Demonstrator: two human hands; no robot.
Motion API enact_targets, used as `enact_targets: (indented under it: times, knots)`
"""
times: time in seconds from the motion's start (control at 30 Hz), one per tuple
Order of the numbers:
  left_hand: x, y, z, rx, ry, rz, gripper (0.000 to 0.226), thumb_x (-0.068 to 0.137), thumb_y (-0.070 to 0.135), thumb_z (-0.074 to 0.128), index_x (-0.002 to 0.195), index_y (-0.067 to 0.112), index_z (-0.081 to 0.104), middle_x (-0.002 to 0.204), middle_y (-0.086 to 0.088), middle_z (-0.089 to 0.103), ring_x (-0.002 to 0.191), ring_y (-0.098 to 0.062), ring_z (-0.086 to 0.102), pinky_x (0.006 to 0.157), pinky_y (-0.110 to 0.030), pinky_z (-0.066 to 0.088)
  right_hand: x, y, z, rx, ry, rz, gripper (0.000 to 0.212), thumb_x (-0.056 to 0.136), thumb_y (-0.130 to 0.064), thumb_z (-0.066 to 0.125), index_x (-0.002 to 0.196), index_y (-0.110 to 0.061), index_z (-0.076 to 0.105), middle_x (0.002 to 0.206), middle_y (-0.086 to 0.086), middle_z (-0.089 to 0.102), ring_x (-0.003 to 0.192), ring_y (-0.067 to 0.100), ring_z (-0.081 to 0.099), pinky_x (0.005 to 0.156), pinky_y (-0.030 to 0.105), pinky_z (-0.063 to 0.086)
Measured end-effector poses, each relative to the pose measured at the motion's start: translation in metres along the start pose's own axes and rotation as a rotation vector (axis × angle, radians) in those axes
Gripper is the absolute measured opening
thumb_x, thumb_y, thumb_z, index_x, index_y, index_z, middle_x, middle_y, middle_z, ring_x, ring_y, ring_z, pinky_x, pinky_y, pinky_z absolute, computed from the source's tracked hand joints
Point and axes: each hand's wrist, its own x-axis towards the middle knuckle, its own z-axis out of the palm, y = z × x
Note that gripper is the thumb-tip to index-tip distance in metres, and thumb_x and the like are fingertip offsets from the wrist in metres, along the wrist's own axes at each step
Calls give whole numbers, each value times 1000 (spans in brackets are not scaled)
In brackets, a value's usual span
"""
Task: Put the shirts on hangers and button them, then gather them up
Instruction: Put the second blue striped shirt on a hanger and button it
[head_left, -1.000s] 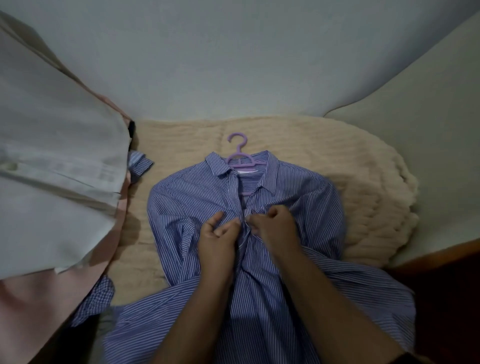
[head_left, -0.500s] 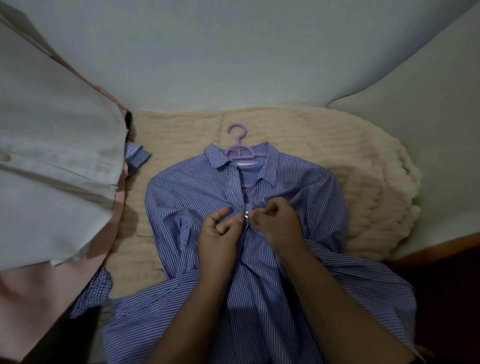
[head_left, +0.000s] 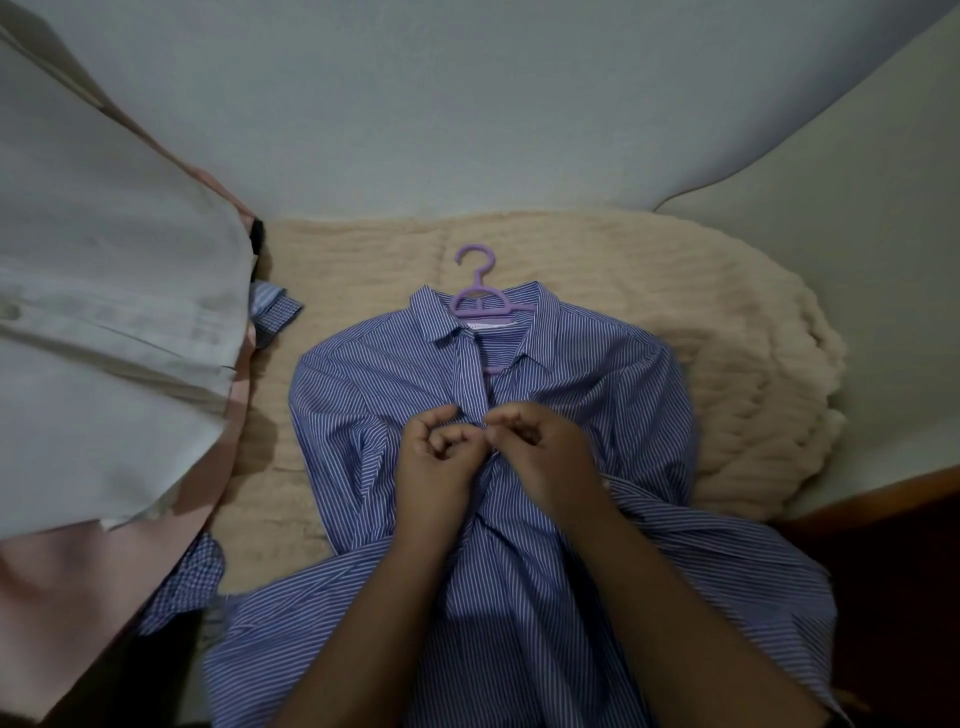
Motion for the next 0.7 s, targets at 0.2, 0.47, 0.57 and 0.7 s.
enact_targets:
  times: [0.2, 0.47, 0.57, 0.7]
  knots:
    - [-1, -1, 2, 79, 13, -35, 31, 82, -6, 67, 99, 16, 53, 68, -1, 64, 66, -14, 58, 68, -26, 49, 6, 0, -2, -99, 5, 43, 20, 89, -10, 60, 105, -9, 71, 92, -3, 68, 90, 8, 64, 86, 16, 50]
    - [1, 5, -3, 59, -22, -149, 27, 84, -3, 66, 103, 10, 53, 69, 2, 68, 70, -11, 67, 71, -23, 53, 9, 6, -8, 69, -11, 131, 20, 88, -2, 59, 96, -15, 71, 84, -7, 69, 82, 15, 68, 78, 27, 57]
    - [8, 13, -7, -130, -76, -312, 25, 84, -9, 62, 99, 7, 51, 55, 6, 60, 56, -6, 62, 63, -20, 52, 11, 6, -10, 162, -32, 165, 23, 88, -1, 59, 86, -21, 69, 87, 0, 71, 82, 17, 68, 76, 29, 58]
    - [19, 29, -6, 72, -95, -257, 30, 82, -5, 67, 104, 8, 51, 68, -2, 63, 61, -14, 60, 57, -22, 51, 17, 0, -12, 139, -28, 137, 17, 87, 0, 60, 91, -13, 70, 87, 3, 69, 78, 7, 66, 67, 18, 55]
